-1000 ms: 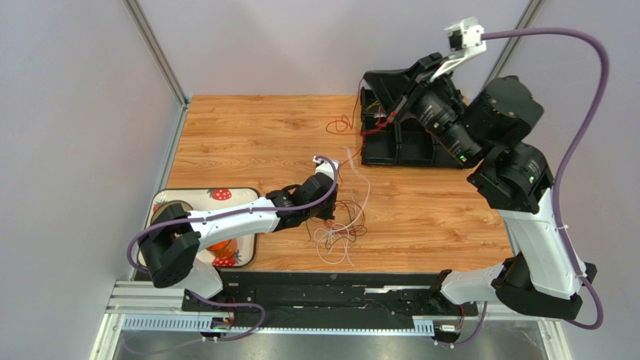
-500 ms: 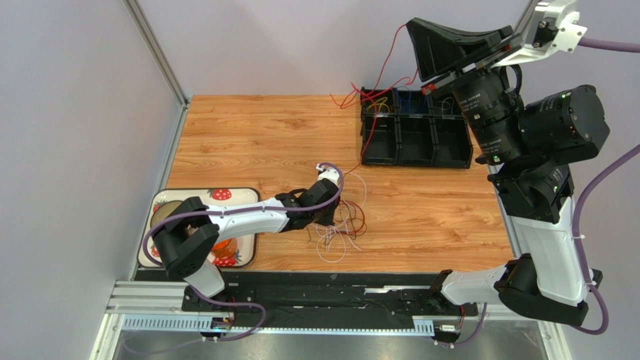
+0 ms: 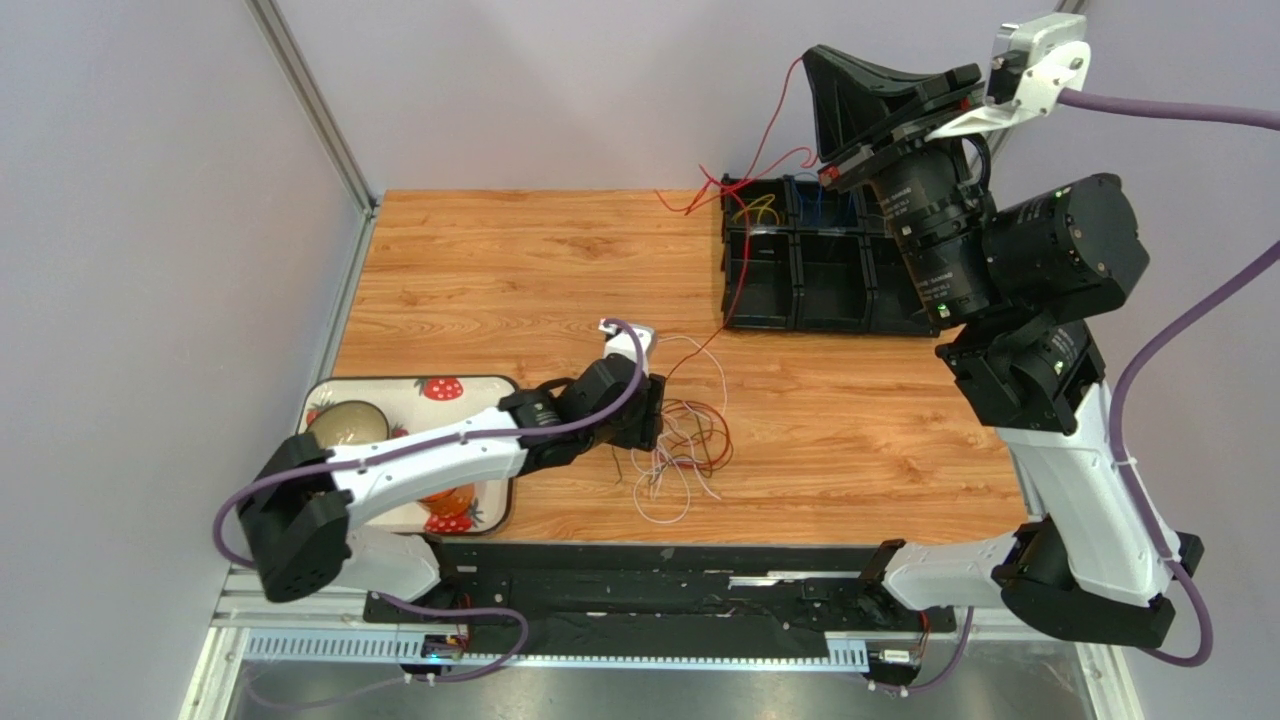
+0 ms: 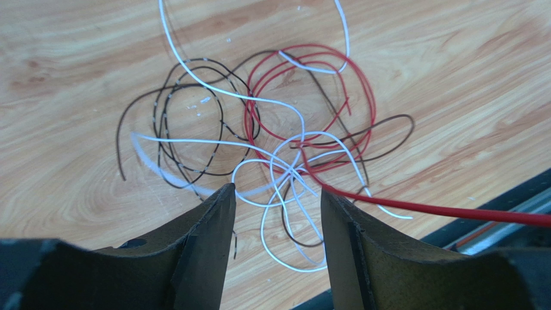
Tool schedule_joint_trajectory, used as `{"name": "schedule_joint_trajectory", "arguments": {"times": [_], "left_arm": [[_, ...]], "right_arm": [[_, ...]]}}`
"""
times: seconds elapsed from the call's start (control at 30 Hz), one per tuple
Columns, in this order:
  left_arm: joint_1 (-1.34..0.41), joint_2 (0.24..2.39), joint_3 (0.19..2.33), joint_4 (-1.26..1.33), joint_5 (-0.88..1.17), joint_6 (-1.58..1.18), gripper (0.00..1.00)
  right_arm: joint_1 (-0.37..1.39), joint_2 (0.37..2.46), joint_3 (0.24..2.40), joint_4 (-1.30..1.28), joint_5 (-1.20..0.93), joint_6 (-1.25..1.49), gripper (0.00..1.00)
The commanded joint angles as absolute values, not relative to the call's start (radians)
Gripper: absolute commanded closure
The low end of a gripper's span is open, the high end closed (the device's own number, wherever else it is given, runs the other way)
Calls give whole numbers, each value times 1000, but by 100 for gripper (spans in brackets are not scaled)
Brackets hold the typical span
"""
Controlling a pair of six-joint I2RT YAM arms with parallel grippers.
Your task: Untangle the cables
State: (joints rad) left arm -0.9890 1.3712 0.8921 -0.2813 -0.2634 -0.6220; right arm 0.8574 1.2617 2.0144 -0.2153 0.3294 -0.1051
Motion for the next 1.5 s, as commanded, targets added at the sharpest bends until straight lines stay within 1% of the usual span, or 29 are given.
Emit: {"name": "schedule_joint_trajectory", "arguments": {"times": [0.0,0.17,0.3,0.4,0.5,0.63,0.77,1.07,1.23,1.27,1.33,1.37,1.4,1.43,1.47], "left_arm": [[-996,1203,884,-334,-305,-592,39],[-996,1062,879,-382,-313,-554,40],[-1014,938,870,-350,-255,-468,40],[-1055,913,887,-330,-264,-393,40],[-1065,914,899,-287,-230,-347,40],[-1069,966,945,-212,-181,-304,41],[-1077,1092,1021,-183,-179,-272,41],[-1083,1304,1186,-130,-144,-252,42],[-1083,1362,1210,-114,-138,-259,45],[-1083,1374,1213,-112,-138,-264,51],[-1083,1387,1213,-107,-146,-273,58],[-1083,1396,1213,-107,-149,-278,71],[-1083,1400,1213,-107,-146,-281,80],[-1083,1405,1213,-112,-141,-285,87],[-1083,1411,1212,-115,-140,-290,100]], "right_arm": [[864,1256,1999,-161,362,-140,100],[864,1256,1991,-160,362,-121,100],[864,1249,1965,-166,353,-80,100],[864,1239,1941,-167,351,-63,100],[864,1236,1928,-175,351,-48,100],[864,1236,1924,-186,353,-29,100],[864,1235,1921,-190,348,-20,100],[864,1224,1907,-195,345,-17,100],[864,1215,1893,-189,348,-23,100],[864,1215,1891,-187,350,-25,100],[864,1210,1884,-184,353,-28,100],[864,1209,1881,-183,350,-28,100],[864,1207,1878,-181,351,-31,100],[864,1206,1875,-179,353,-34,100],[864,1206,1875,-176,354,-34,100]]}}
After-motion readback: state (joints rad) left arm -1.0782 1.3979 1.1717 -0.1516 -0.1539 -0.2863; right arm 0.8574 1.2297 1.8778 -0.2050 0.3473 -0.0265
